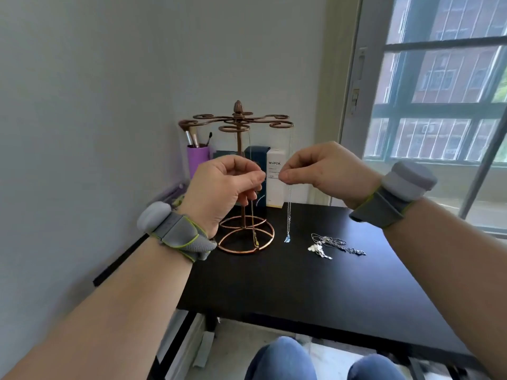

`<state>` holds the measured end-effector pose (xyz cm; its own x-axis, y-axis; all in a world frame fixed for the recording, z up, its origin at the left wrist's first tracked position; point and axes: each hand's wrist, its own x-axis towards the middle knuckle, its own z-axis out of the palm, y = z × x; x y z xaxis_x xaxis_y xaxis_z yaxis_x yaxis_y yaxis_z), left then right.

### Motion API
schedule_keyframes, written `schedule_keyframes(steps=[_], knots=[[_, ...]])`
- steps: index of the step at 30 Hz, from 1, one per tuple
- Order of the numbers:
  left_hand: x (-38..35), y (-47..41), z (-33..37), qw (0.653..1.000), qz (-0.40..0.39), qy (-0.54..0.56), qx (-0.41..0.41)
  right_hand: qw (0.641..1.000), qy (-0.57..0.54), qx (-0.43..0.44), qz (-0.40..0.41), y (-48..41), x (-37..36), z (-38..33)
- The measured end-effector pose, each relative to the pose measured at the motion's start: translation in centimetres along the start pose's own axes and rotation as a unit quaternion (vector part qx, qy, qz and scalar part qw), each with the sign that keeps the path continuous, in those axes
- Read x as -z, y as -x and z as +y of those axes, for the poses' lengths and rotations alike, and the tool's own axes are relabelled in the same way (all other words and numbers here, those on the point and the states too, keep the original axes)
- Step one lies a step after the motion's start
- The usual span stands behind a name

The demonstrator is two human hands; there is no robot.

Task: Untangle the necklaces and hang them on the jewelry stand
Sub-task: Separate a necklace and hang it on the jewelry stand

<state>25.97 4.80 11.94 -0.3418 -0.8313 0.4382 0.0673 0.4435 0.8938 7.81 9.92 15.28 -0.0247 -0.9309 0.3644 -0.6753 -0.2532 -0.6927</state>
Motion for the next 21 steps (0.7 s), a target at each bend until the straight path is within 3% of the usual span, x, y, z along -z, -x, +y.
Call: schedule_keyframes(steps=[13, 21], knots=[[-7.3, 1.8, -6.2, 0.990, -0.092, -0.008, 0.106, 0.995, 0.005, -0.095, -0.013, 3.7, -0.2, 9.6], [-12.4, -0.4, -10.8, 0.985, -0.107, -0.052, 0.122, 0.986, 0.060, -0.158, -0.013, 3.9, 0.6, 15.5]])
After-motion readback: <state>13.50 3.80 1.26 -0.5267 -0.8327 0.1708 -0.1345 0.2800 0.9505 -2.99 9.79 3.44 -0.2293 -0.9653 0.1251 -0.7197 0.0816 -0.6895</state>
